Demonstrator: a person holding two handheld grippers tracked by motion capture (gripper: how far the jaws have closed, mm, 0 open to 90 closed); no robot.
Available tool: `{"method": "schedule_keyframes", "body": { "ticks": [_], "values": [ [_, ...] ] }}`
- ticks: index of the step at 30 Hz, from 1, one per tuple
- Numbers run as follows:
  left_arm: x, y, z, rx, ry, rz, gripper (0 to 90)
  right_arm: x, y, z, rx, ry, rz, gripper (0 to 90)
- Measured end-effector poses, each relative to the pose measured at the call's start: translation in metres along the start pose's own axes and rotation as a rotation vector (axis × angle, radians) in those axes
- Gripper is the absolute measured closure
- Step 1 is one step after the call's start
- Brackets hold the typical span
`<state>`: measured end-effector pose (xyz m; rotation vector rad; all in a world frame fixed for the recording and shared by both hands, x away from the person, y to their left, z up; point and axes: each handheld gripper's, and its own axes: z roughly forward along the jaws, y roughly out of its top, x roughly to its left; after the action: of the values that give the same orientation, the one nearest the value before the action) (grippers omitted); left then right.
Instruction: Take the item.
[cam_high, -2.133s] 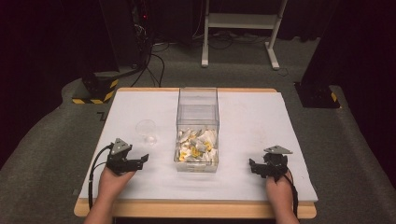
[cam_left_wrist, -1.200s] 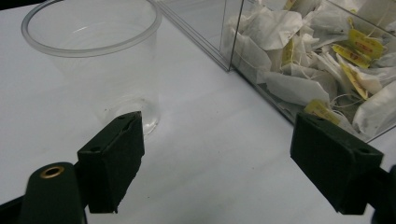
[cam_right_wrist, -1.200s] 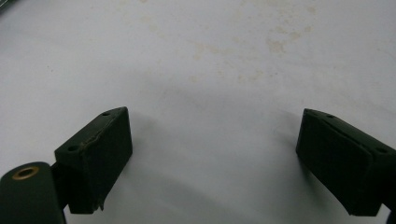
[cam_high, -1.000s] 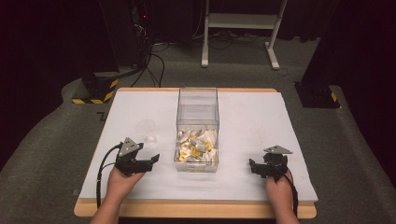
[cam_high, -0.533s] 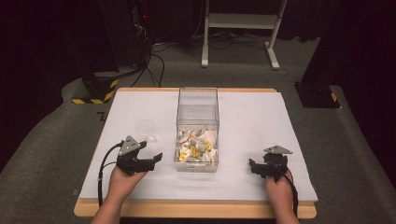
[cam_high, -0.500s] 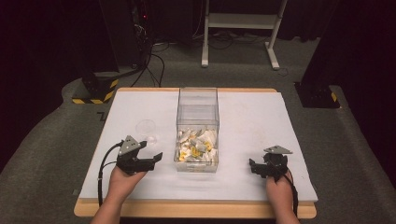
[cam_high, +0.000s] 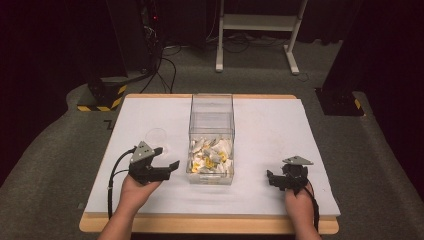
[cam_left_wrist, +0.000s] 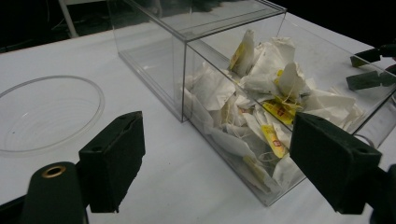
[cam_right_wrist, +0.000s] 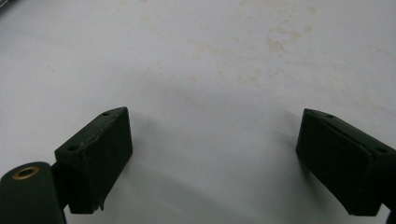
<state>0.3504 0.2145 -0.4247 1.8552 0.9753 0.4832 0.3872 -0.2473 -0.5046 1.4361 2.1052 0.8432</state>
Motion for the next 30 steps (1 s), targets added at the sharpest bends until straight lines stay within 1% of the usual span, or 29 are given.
{"method": "schedule_keyframes", "body": {
  "ticks": [9, 21, 30],
  "values": [
    [-0.009, 0.009, 0.008, -0.008, -0.034, 0.009, 19.1, 0.000, 0.000, 0.000, 0.000, 0.000, 0.000, 10.4],
    [-0.020, 0.017, 0.020, -0.016, -0.067, 0.023, 19.7, 0.000, 0.000, 0.000, 0.000, 0.000, 0.000, 10.5],
    [-0.028, 0.020, 0.029, -0.005, -0.097, 0.025, 20.4, 0.000, 0.000, 0.000, 0.000, 0.000, 0.000, 10.5]
  ]
}}
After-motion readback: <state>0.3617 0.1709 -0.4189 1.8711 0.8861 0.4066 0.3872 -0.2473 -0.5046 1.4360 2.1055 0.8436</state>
